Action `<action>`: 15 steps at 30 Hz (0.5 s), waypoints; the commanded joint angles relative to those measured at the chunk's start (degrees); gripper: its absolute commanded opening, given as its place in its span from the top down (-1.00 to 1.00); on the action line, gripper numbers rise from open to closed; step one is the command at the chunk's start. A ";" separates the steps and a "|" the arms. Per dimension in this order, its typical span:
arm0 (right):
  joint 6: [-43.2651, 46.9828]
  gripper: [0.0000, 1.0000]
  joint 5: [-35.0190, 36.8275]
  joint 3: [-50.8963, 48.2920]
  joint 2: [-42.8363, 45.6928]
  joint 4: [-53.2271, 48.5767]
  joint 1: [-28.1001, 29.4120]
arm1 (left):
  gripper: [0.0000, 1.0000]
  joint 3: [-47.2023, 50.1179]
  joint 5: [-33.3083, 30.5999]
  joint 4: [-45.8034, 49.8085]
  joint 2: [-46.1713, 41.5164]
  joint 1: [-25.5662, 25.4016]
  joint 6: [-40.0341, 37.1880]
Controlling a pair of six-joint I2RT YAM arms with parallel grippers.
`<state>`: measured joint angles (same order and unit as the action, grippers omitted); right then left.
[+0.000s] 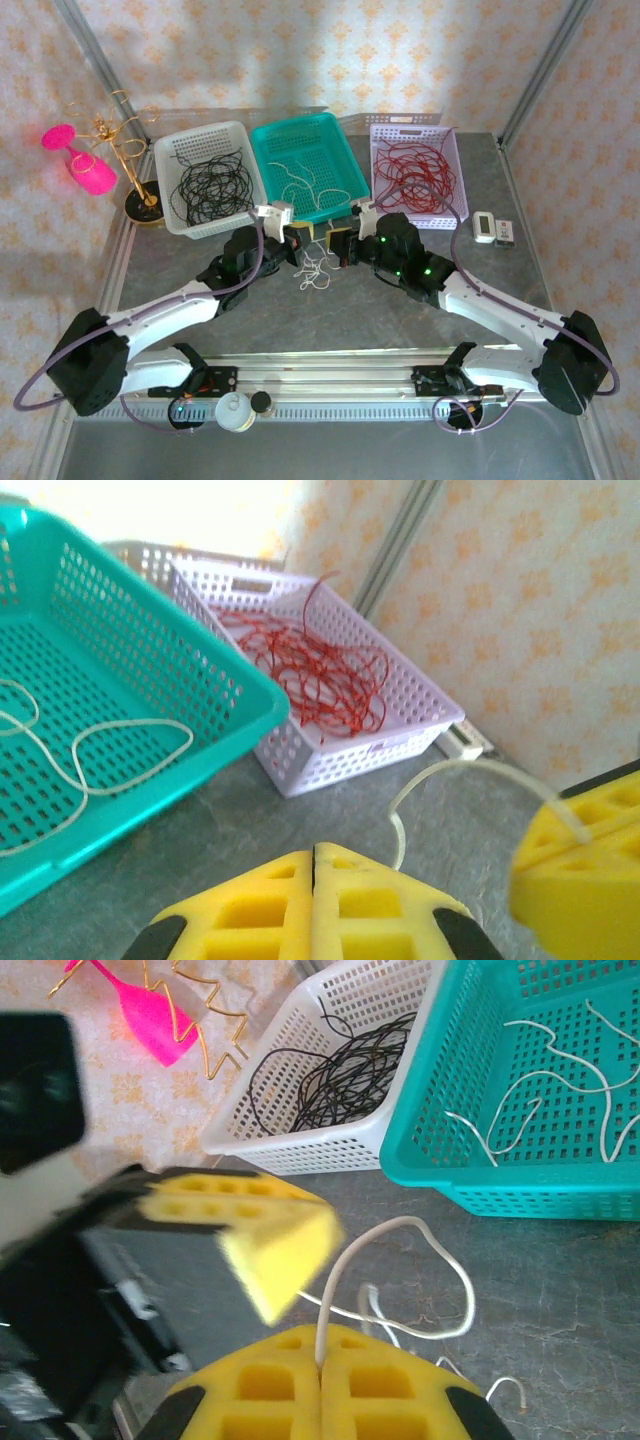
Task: Untangle the cables
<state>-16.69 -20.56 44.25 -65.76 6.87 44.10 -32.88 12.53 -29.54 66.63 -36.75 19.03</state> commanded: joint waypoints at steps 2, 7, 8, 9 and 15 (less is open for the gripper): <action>0.04 0.73 2.86 -1.01 1.31 1.04 -0.48 | 1.00 -0.11 -3.29 3.25 -5.98 -0.10 0.23; 1.99 0.62 4.90 -4.51 1.01 1.70 -1.29 | 1.00 -2.46 -3.11 9.21 -11.66 -0.24 -0.63; 2.30 0.63 5.16 -5.22 0.91 2.06 -1.46 | 1.00 -2.99 -3.10 10.31 -12.65 -0.20 -0.83; 2.49 0.63 5.49 -5.80 0.65 2.37 -1.55 | 1.00 -3.56 -3.13 11.45 -13.45 -0.16 -0.99; 4.04 0.35 4.27 -6.90 -0.06 3.60 -1.56 | 1.00 -6.67 -3.03 15.49 -15.61 -0.19 -1.46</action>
<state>-14.24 -16.32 37.36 -66.17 7.57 42.70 -36.95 10.02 -17.37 51.94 -36.75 18.83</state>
